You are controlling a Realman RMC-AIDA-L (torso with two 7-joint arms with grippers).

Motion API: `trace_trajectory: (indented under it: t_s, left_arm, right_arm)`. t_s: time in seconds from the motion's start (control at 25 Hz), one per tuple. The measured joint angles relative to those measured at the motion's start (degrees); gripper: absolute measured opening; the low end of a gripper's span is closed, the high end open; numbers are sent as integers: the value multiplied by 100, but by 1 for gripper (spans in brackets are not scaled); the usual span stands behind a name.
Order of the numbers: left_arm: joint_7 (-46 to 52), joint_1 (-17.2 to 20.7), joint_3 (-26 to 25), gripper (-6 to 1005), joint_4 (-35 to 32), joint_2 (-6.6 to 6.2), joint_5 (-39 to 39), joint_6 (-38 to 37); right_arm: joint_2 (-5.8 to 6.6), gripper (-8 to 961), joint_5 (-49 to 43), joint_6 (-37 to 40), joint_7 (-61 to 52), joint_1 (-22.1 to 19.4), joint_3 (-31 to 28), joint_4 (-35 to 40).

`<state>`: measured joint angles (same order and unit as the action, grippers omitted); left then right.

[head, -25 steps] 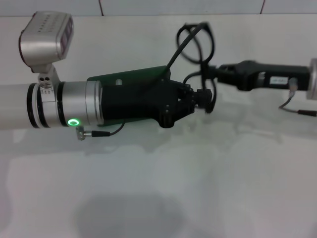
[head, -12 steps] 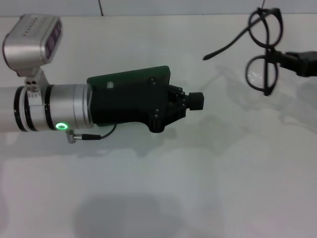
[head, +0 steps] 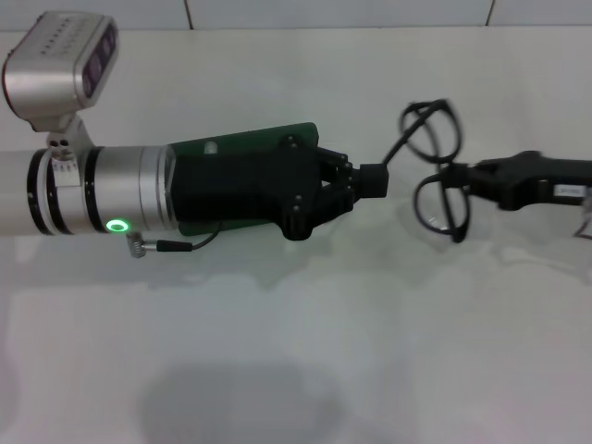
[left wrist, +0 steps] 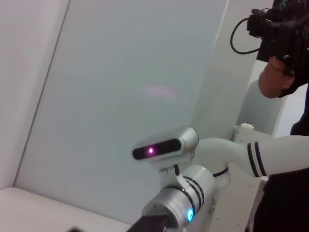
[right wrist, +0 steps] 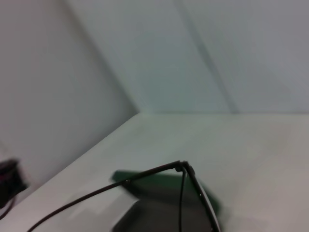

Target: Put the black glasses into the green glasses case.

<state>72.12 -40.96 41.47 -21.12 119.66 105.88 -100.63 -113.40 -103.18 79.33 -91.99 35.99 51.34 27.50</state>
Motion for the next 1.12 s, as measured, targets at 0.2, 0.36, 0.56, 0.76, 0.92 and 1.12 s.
trace_trajectory:
  t_s: [0.2,0.36,0.56,0.76,0.92,1.12]
  left_arm:
    - [13,-27,1,-1,47,18,0,0]
    - [27,-33,1,-1,96,28,4,10]
    - [29,-17,1,-1,153,33,2,40]
    - [-24,-65,1,-1,344,41,1,69]
    - [-44,-134,1,-1,473,54,2,133]
    - [-60,-193,5,-1,574,68,3,223]
  right_arm:
    - [-181,36,-93,58,175,197,65,7]
    - [-204,36,16,97,225,295,63,8]
    - [-212,36,250,146,265,353,53,8]
    - [-215,36,639,260,326,358,60,7]
    - [-230,36,889,339,399,383,60,5]
    - [-255,36,1083,400,468,448,69,-25]
